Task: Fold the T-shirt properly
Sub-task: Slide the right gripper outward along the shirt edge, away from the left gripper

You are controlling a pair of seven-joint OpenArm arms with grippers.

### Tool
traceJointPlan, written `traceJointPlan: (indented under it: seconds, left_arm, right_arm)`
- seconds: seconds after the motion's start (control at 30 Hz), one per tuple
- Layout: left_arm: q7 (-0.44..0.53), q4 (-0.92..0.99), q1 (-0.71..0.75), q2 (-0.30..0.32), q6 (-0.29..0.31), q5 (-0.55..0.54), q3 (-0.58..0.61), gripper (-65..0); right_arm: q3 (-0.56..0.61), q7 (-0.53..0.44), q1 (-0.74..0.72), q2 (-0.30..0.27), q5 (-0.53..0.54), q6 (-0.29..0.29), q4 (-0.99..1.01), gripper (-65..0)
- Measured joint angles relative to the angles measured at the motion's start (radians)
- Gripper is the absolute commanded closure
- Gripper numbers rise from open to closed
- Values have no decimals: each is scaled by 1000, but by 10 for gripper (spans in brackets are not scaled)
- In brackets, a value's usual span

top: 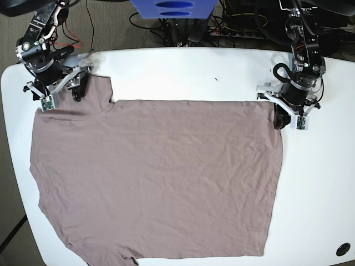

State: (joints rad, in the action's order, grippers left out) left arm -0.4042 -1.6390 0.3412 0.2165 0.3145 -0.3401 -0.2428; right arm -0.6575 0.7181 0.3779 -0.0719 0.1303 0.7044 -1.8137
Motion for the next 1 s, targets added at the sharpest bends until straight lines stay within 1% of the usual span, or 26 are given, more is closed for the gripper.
traceJointPlan:
  seconds: [0.2,0.3,0.37,0.4,0.43,0.5,0.57,0.67,0.97,1.0]
  left_arm:
    - [0,-1,1,0,0,-2,-1,-7]
    - [-4,-5,2,0,0,-1,-1,-6]
    - [-4,-5,3,0,-1,-1,-1,-6]
    - [-6,-5,3,0,-2,-1,-1,-5]
    - [-6,-5,5,0,-3,-1,-1,-5]
    - [-6,-5,5,2,-3,-1,-1,-5]
    - [-6,-5,7,3,-3,-2,-1,-5]
    - [-6,-5,8,2,-4,-1,-2,-6]
    - [-6,-6,9,0,-8,-5,-2,-3]
    - [-9,-9,11,0,-8,-5,-2,-3]
  right_arm:
    - [-60,-7,0,0,-20,-6,0,-352]
    - [-81,-11,0,2,-14,-7,2,-357]
    - [-97,-25,-2,4,12,-7,4,-361]
    - [-133,-27,-5,7,75,4,6,-361]
    - [-149,-37,-4,11,100,6,6,-362]
    - [-170,-57,-5,4,121,-5,6,-362]
    - [-181,-55,-6,2,127,-13,8,-361]
    - [-183,-47,-4,3,133,-14,14,-362]
    - [-139,-14,4,12,143,-3,20,-365]
    - [-138,16,1,14,142,-4,22,-365]
